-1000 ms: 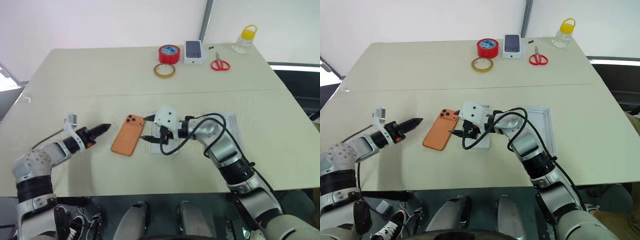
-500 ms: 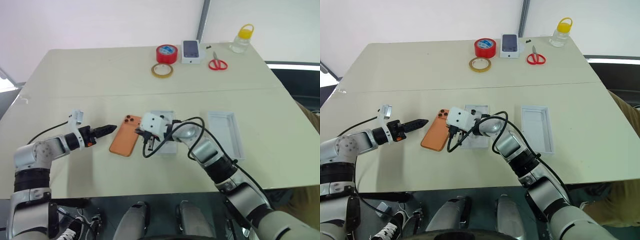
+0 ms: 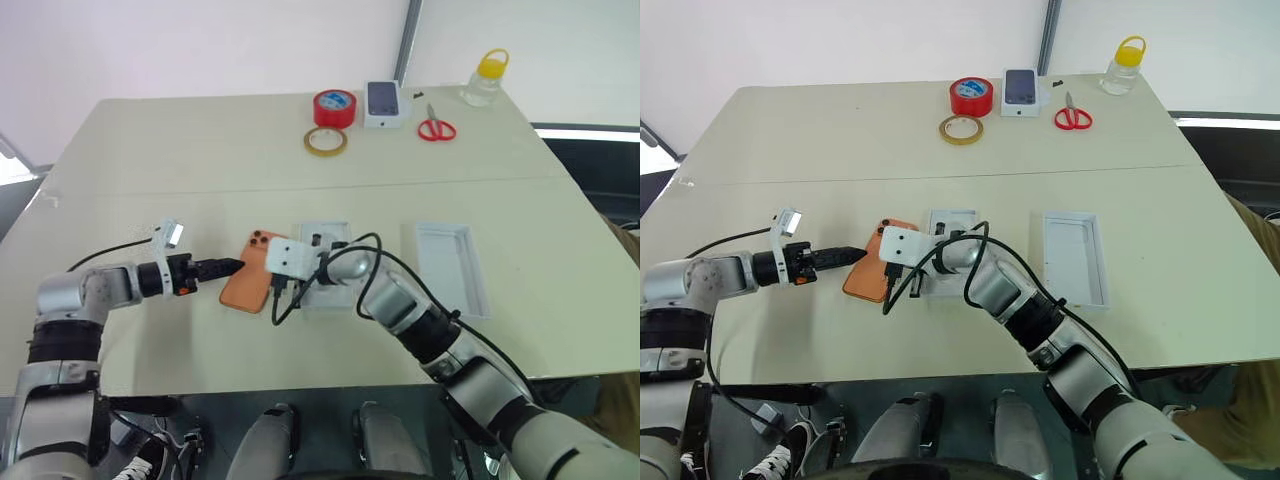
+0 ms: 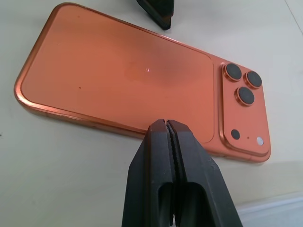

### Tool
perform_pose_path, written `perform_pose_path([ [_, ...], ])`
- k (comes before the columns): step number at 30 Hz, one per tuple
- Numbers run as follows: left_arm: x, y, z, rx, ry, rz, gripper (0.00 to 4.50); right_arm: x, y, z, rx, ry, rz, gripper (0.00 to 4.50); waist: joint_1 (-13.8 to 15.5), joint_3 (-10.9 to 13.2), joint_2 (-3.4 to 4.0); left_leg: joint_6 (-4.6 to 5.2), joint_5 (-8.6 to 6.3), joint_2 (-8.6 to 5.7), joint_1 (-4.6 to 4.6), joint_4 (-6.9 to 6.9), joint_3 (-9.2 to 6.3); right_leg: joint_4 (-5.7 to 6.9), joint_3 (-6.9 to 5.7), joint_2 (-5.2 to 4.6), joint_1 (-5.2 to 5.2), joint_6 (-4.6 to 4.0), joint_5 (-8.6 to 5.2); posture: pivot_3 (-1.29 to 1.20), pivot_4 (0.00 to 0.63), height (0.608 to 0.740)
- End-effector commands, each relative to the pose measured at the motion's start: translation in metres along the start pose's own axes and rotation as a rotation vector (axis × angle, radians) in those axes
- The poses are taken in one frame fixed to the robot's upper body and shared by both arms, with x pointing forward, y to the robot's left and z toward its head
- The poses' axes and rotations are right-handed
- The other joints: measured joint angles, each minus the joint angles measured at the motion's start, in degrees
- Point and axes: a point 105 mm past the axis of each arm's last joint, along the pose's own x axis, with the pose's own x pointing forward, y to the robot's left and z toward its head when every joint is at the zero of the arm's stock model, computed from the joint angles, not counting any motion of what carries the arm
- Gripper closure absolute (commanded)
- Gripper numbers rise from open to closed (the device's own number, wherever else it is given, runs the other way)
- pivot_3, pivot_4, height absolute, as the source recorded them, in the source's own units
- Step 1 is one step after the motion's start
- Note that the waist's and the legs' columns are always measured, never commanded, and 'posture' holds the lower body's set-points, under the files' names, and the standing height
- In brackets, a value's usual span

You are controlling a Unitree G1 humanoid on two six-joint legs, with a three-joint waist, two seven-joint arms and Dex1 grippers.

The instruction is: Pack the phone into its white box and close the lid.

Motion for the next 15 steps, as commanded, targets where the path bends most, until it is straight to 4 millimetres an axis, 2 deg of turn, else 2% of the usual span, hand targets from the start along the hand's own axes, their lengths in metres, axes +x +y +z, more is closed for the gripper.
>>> perform_pose_path([
  [1, 0.013, 0.009, -0.036, -0.087, 0.151, 0.017, 0.34, 0.003, 0.001, 0.001, -0.029, 0.015, 0.006, 4.44, 0.05, -0.1, 0.06, 0.0, 0.0, 0.0, 0.01, 0.0, 0.0, 0.0, 0.0, 0.0, 0.01, 0.0, 0.0, 0.0, 0.15, 0.74],
  [4, 0.018, 0.009, -0.038, -0.064, 0.183, 0.023, 0.34, 0.004, 0.002, 0.0, -0.027, 0.013, 0.015, 4.44, 0.09, -0.2, 0.15, 0.03, -0.02, -0.01, 0.07, 0.0, 0.0, 0.0, 0.0, -0.01, 0.09, 0.0, 0.0, 0.0, 0.15, 0.74],
  [7, 0.021, 0.004, -0.03, -0.062, 0.167, -0.001, 0.34, 0.004, 0.004, -0.003, -0.041, 0.028, 0.028, 4.44, 0.2, -0.23, 0.17, 0.06, -0.03, -0.02, 0.11, 0.0, 0.0, 0.0, 0.0, -0.01, 0.13, 0.01, 0.0, 0.0, 0.15, 0.74],
  [12, 0.02, 0.004, -0.025, -0.043, 0.152, 0.003, 0.34, -0.004, -0.012, -0.007, -0.052, 0.065, -0.009, 4.44, 0.25, -0.23, 0.16, 0.07, -0.04, -0.03, 0.11, 0.0, 0.0, 0.0, -0.01, -0.02, 0.14, 0.01, -0.01, 0.0, 0.15, 0.74],
  [15, 0.019, 0.006, -0.024, -0.033, 0.145, 0.014, 0.34, -0.009, -0.01, -0.01, -0.058, 0.077, 0.023, 4.44, 0.28, -0.23, 0.16, 0.07, -0.04, -0.03, 0.11, 0.0, 0.0, -0.01, -0.01, -0.02, 0.14, 0.01, -0.01, 0.0, 0.15, 0.74],
])
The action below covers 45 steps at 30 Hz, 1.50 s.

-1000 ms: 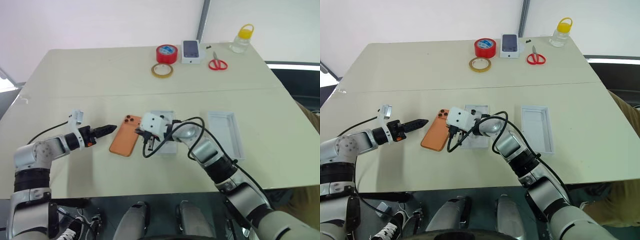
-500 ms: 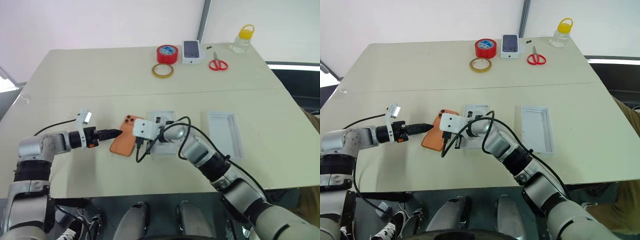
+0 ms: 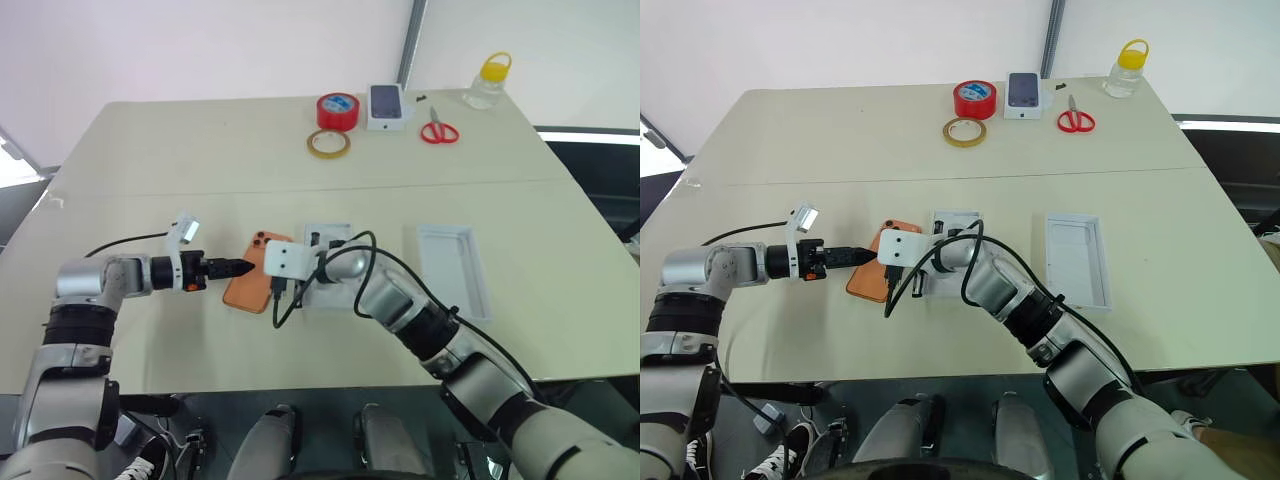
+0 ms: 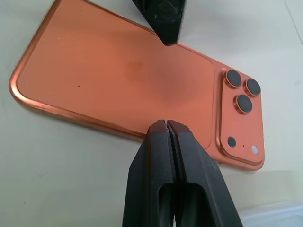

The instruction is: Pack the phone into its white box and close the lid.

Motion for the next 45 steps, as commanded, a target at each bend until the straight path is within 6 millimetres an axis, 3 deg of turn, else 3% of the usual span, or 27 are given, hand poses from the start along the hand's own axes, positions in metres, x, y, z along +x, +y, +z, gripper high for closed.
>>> perform_pose_path([
  [1, 0.009, 0.009, -0.027, -0.064, 0.083, 0.024, 0.34, -0.006, 0.0, -0.004, -0.01, 0.028, 0.028, 4.44, 0.06, 0.0, 0.0, 0.0, 0.0, 0.0, 0.0, 0.0, 0.0, 0.0, 0.0, 0.0, 0.0, 0.0, 0.0, 0.0, 0.15, 0.74],
  [8, 0.009, 0.011, -0.034, -0.054, 0.097, 0.03, 0.34, -0.002, 0.013, -0.009, 0.012, 0.078, 0.081, 4.44, 0.05, -0.01, -0.01, 0.01, 0.0, 0.0, 0.0, 0.0, -0.01, 0.0, -0.01, -0.01, 0.01, 0.0, 0.0, 0.0, 0.15, 0.74],
  [15, 0.018, 0.004, -0.038, -0.099, 0.105, -0.008, 0.34, 0.014, 0.016, 0.003, 0.015, 0.038, 0.064, 4.44, -0.2, -0.23, 0.05, 0.01, -0.01, 0.01, 0.09, -0.02, -0.01, 0.0, 0.0, 0.0, 0.08, 0.0, 0.0, 0.0, 0.15, 0.74],
  [20, 0.025, -0.004, -0.045, -0.131, 0.147, -0.037, 0.34, 0.019, 0.017, 0.006, 0.006, 0.021, 0.067, 4.44, -0.42, -0.45, 0.17, 0.08, -0.06, 0.03, 0.94, -0.37, -0.01, -0.18, 0.02, 0.01, 0.84, 0.02, -0.04, 0.0, 0.15, 0.74],
  [27, 0.025, -0.026, -0.025, -0.237, 0.068, -0.155, 0.34, 0.019, 0.019, 0.0, 0.006, 0.028, 0.07, 4.44, -0.3, -0.61, 0.13, 0.1, -0.07, 0.01, 0.92, -0.36, -0.01, -0.18, 0.04, 0.01, 0.83, 0.06, -0.07, 0.0, 0.15, 0.74],
  [39, 0.009, -0.01, -0.027, -0.27, 0.001, -0.078, 0.34, 0.019, 0.018, -0.001, 0.012, 0.028, 0.065, 4.44, -0.49, -0.58, 0.11, 0.09, -0.07, 0.03, 0.85, -0.39, -0.01, -0.18, 0.06, 0.02, 0.72, 0.06, -0.07, 0.0, 0.15, 0.74],
  [44, 0.004, -0.013, -0.026, -0.288, -0.012, -0.097, 2.56, 0.02, 0.02, 0.0, 0.014, 0.027, 0.075, 4.5, -0.49, -0.56, 0.1, 0.09, -0.07, 0.03, 0.82, -0.44, -0.01, -0.19, 0.08, 0.02, 0.66, 0.05, -0.07, 0.0, 0.15, 0.74],
  [45, 0.003, -0.013, -0.026, -0.287, -0.011, -0.094, 2.56, 0.02, 0.021, 0.0, 0.013, 0.024, 0.076, 4.5, -0.48, -0.56, 0.08, 0.09, -0.07, 0.03, 0.82, -0.44, -0.01, -0.18, 0.07, 0.02, 0.66, 0.05, -0.07, 0.0, 0.15, 0.74],
])
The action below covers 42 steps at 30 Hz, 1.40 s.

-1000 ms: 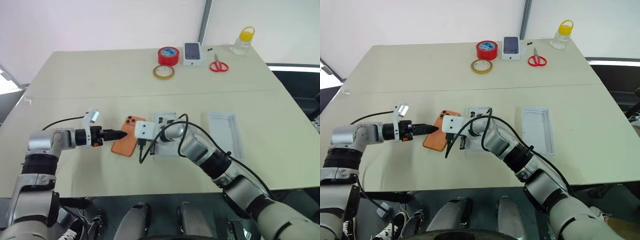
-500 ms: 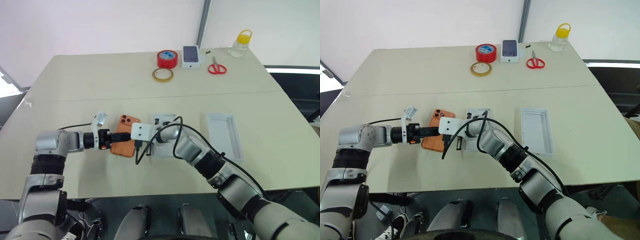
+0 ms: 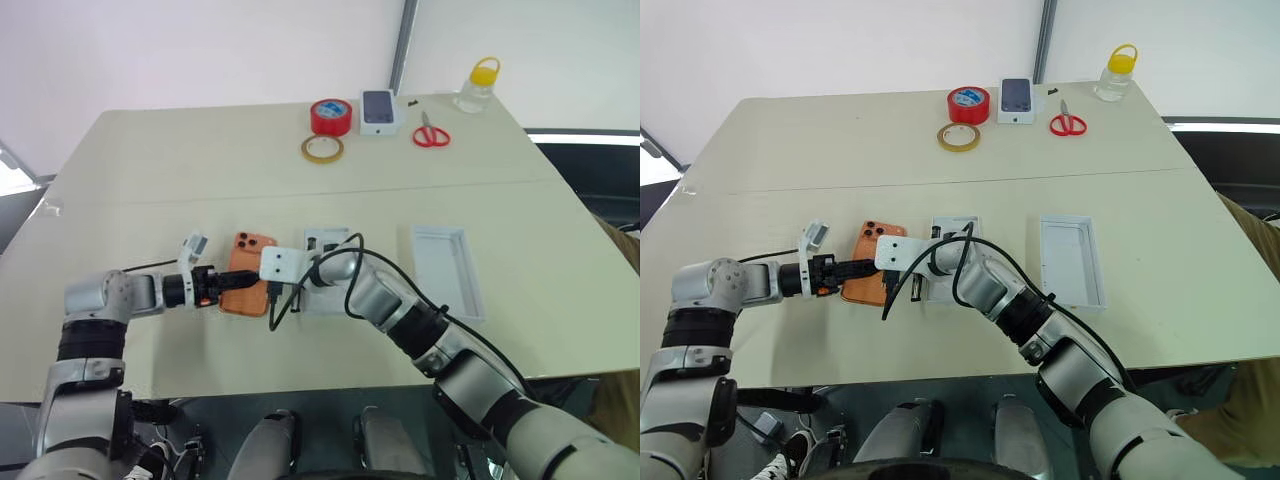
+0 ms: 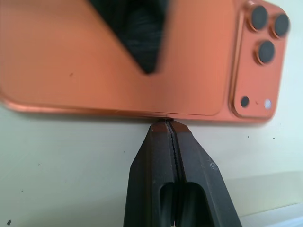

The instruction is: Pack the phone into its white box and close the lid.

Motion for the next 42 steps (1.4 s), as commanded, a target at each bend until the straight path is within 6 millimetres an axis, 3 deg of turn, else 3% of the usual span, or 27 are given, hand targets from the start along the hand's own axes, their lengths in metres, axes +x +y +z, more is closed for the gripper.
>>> perform_pose_path([
  [1, -0.007, -0.005, 0.003, -0.003, -0.009, -0.013, 2.56, 0.004, 0.008, 0.0, 0.01, 0.001, 0.03, 4.5, 0.05, 0.03, -0.05, 0.0, 0.0, 0.0, 0.0, 0.0, 0.0, 0.0, 0.0, 0.0, 0.0, 0.0, 0.0, 0.0, 0.15, 0.74],
  [7, -0.01, -0.005, 0.002, -0.033, -0.021, -0.013, 2.56, 0.005, 0.008, 0.0, 0.012, 0.001, 0.029, 4.5, -0.02, 0.04, -0.06, -0.01, 0.0, 0.01, -0.01, -0.01, 0.0, 0.0, 0.0, 0.01, -0.03, -0.01, 0.0, 0.0, 0.15, 0.74],
  [10, -0.009, -0.006, 0.004, -0.054, -0.041, -0.028, 3.42, 0.004, 0.009, -0.001, 0.013, 0.003, 0.031, 4.5, -0.02, 0.05, -0.06, -0.01, 0.0, 0.01, -0.01, -0.01, 0.0, 0.0, 0.0, 0.01, -0.03, -0.01, 0.0, 0.0, 0.15, 0.74],
  [12, -0.009, -0.007, 0.003, -0.061, -0.045, -0.035, 4.32, 0.004, 0.009, -0.001, 0.015, 0.002, 0.03, 4.5, 0.09, 0.04, -0.09, -0.01, 0.0, 0.02, -0.02, -0.02, 0.0, 0.0, 0.0, 0.01, -0.04, -0.01, 0.0, 0.0, 0.15, 0.74],
  [13, -0.01, -0.007, 0.003, -0.064, -0.047, -0.037, 4.47, 0.004, 0.009, -0.001, 0.013, 0.002, 0.029, 4.5, 0.01, 0.04, -0.08, -0.01, 0.0, 0.02, -0.02, -0.01, 0.0, 0.0, -0.01, 0.01, -0.02, -0.01, -0.01, 0.0, 0.15, 0.74],
  [20, -0.012, -0.01, 0.005, -0.145, -0.094, -0.089, 4.47, 0.003, 0.005, 0.001, -0.004, -0.013, 0.011, 4.5, 0.01, 0.06, -0.1, -0.01, 0.0, 0.02, -0.02, -0.02, 0.0, 0.0, 0.0, 0.01, -0.04, -0.02, 0.0, 0.0, 0.15, 0.74],
  [23, -0.015, -0.011, 0.009, -0.168, -0.135, -0.116, 4.47, -0.003, -0.008, 0.019, 0.02, -0.117, -0.047, 4.5, 0.02, 0.18, -0.2, -0.02, 0.0, 0.02, -0.03, -0.03, 0.0, 0.0, 0.0, 0.01, -0.06, -0.02, 0.0, 0.0, 0.15, 0.74],
  [25, -0.019, -0.011, 0.013, -0.177, -0.192, -0.135, 4.47, -0.017, -0.017, 0.04, 0.115, -0.28, -0.036, 4.5, 0.06, 0.36, -0.4, -0.03, 0.01, 0.02, -0.1, -0.02, 0.0, 0.01, 0.0, 0.01, -0.13, -0.02, 0.0, 0.0, 0.15, 0.74],
  [27, -0.024, -0.013, 0.02, -0.156, -0.277, -0.157, 4.5, -0.035, -0.021, 0.05, 0.26, -0.407, 0.031, 3.94, 0.14, 0.54, -0.5, -0.04, 0.02, 0.03, -0.17, -0.01, -0.01, 0.01, -0.01, 0.01, -0.16, -0.03, 0.0, 0.0, 0.15, 0.74],
  [28, -0.025, -0.015, 0.019, -0.123, -0.302, -0.161, 4.5, -0.042, -0.019, 0.043, 0.264, -0.412, 0.059, 3.67, 0.16, 0.57, -0.5, -0.04, 0.02, 0.03, -0.24, 0.01, -0.01, 0.0, -0.02, 0.01, -0.2, -0.03, 0.0, 0.0, 0.15, 0.74],
  [31, -0.021, -0.015, 0.007, -0.116, -0.281, -0.153, 4.5, -0.051, -0.009, 0.024, 0.195, -0.37, 0.11, 2.24, 0.22, 0.57, -0.51, -0.05, 0.02, 0.01, -0.45, 0.06, 0.0, -0.07, -0.03, -0.04, -0.32, -0.02, 0.01, 0.0, 0.15, 0.74],
  [34, -0.018, -0.012, 0.005, -0.14, -0.306, -0.135, 4.5, -0.074, 0.003, 0.016, 0.2, -0.43, 0.171, 0.66, 0.63, 0.58, -0.49, -0.03, 0.01, 0.0, -0.52, 0.07, -0.01, -0.11, -0.06, -0.05, -0.34, -0.02, 0.01, 0.0, 0.15, 0.74],
  [38, -0.019, -0.022, 0.013, -0.15, -0.346, -0.181, 4.5, -0.1, 0.02, -0.001, 0.138, -0.447, 0.209, 0.66, 0.68, 0.62, -0.5, -0.02, 0.01, 0.01, -0.69, 0.14, -0.02, -0.04, -0.08, -0.05, -0.29, -0.03, 0.01, 0.0, 0.15, 0.74],
  [42, -0.015, -0.028, 0.01, -0.126, -0.331, -0.184, 4.5, -0.106, 0.03, -0.021, 0.101, -0.411, 0.201, 0.66, 0.32, 0.74, -0.66, -0.03, 0.01, 0.02, -0.77, 0.15, -0.02, -0.04, -0.1, -0.05, -0.35, -0.02, 0.01, 0.0, 0.15, 0.74],
])
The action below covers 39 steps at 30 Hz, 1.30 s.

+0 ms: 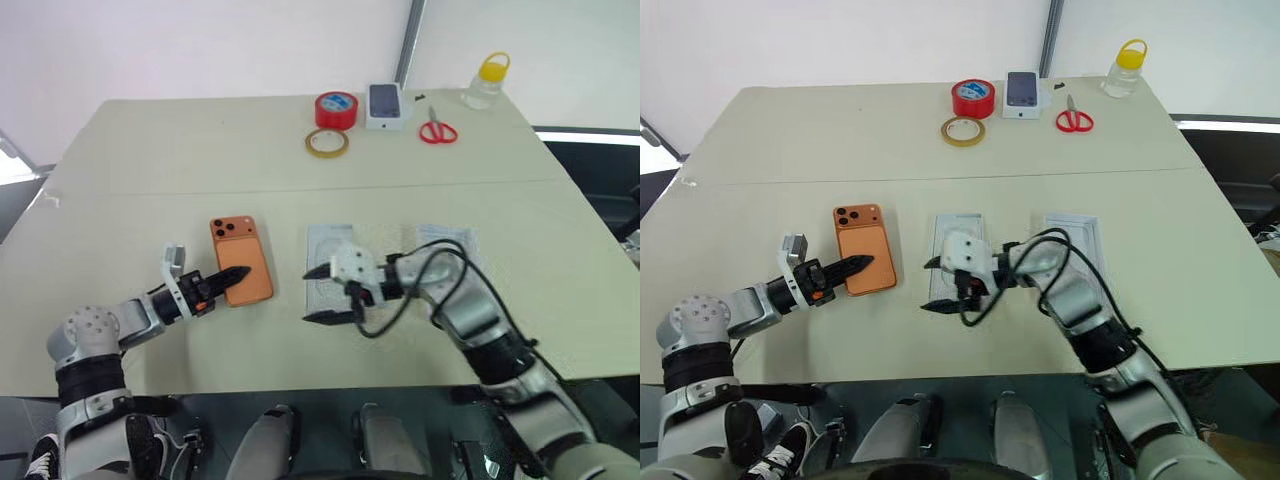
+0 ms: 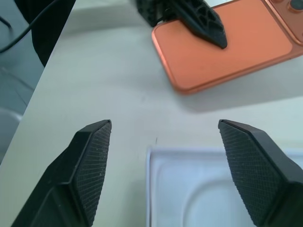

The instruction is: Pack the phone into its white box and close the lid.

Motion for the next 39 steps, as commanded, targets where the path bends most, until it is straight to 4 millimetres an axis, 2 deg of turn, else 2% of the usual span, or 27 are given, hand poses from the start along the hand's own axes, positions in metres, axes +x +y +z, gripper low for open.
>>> perform_pose_path([
  [1, 0.002, -0.021, 0.005, 0.053, -0.012, -0.075, 4.5, -0.006, 0.006, 0.0, -0.106, 0.007, 0.003, 0.66, -0.14, 0.06, -0.05, 0.0, 0.0, 0.01, 0.0, 0.0, 0.0, 0.0, 0.0, 0.0, -0.01, 0.0, 0.0, 0.0, 0.15, 0.74],
  [6, 0.007, -0.026, 0.0, 0.079, 0.008, -0.079, 4.5, -0.011, 0.006, -0.012, -0.126, 0.049, -0.021, 0.66, -0.05, 0.2, -0.18, -0.02, 0.01, 0.01, -0.02, 0.03, 0.0, 0.01, -0.01, 0.0, -0.01, -0.01, 0.0, 0.0, 0.15, 0.74],
  [7, 0.007, -0.026, 0.0, 0.075, 0.007, -0.081, 4.5, -0.012, 0.006, -0.014, -0.129, 0.055, -0.026, 1.22, -0.01, 0.21, -0.18, -0.02, 0.02, 0.01, -0.02, 0.03, 0.0, 0.01, -0.01, 0.01, -0.02, -0.01, 0.0, 0.0, 0.15, 0.74],
  [8, 0.007, -0.025, 0.001, 0.078, 0.007, -0.075, 4.5, -0.012, 0.007, -0.015, -0.137, 0.06, -0.022, 1.5, 0.04, 0.22, -0.2, -0.03, 0.02, 0.01, -0.02, 0.03, 0.0, 0.01, -0.01, 0.01, -0.01, -0.01, 0.0, 0.0, 0.15, 0.74],
  [12, 0.006, -0.027, 0.001, 0.073, 0.013, -0.08, 4.5, -0.013, 0.005, -0.015, -0.135, 0.054, -0.041, 3.58, 0.33, 0.31, -0.31, -0.03, 0.02, 0.01, -0.03, 0.03, 0.0, 0.0, -0.01, 0.01, -0.01, -0.01, 0.0, 0.0, 0.15, 0.74],
  [23, 0.009, -0.025, -0.003, 0.067, 0.032, -0.07, 4.5, -0.015, 0.004, -0.027, -0.131, 0.1, -0.047, 3.58, 1.52, 0.34, -0.3, -0.07, 0.05, 0.0, -0.11, 0.04, 0.0, -0.04, -0.02, 0.0, -0.06, -0.02, 0.0, 0.0, 0.15, 0.74],
  [26, 0.009, -0.025, -0.003, 0.069, 0.031, -0.071, 4.5, -0.015, 0.007, -0.031, -0.126, 0.113, -0.028, 4.43, 1.47, 0.34, -0.3, -0.1, 0.06, 0.0, -0.12, 0.05, 0.0, -0.04, -0.03, 0.0, -0.08, -0.02, 0.0, 0.0, 0.15, 0.74],
  [29, 0.01, -0.028, -0.003, 0.063, 0.037, -0.078, 4.5, -0.012, 0.012, -0.03, -0.122, 0.111, -0.005, 4.47, 1.45, 0.33, -0.3, -0.1, 0.06, 0.01, -0.12, 0.05, 0.0, -0.03, -0.03, 0.0, -0.08, -0.02, 0.01, 0.0, 0.15, 0.74],
  [33, 0.014, -0.037, 0.006, 0.089, 0.002, -0.099, 4.5, -0.001, 0.016, -0.02, -0.119, 0.078, 0.004, 4.47, 1.46, 0.34, -0.31, -0.1, 0.06, 0.0, -0.12, 0.05, 0.0, -0.03, -0.03, 0.0, -0.08, -0.02, 0.0, 0.0, 0.15, 0.74],
  [36, 0.019, -0.05, 0.019, 0.107, -0.034, -0.136, 4.5, 0.017, 0.015, -0.007, -0.115, 0.04, -0.014, 4.47, 1.39, 0.35, -0.33, -0.11, 0.07, 0.02, -0.12, 0.06, -0.04, -0.01, -0.05, 0.02, -0.09, -0.02, 0.01, 0.0, 0.15, 0.74],
  [39, 0.024, -0.061, 0.029, 0.111, -0.061, -0.165, 4.5, 0.032, 0.013, -0.002, -0.117, 0.043, -0.027, 4.47, 1.29, 0.35, -0.34, -0.21, 0.13, 0.02, -0.14, 0.07, -0.03, 0.03, -0.05, 0.03, -0.14, -0.03, 0.01, 0.0, 0.15, 0.74],
])
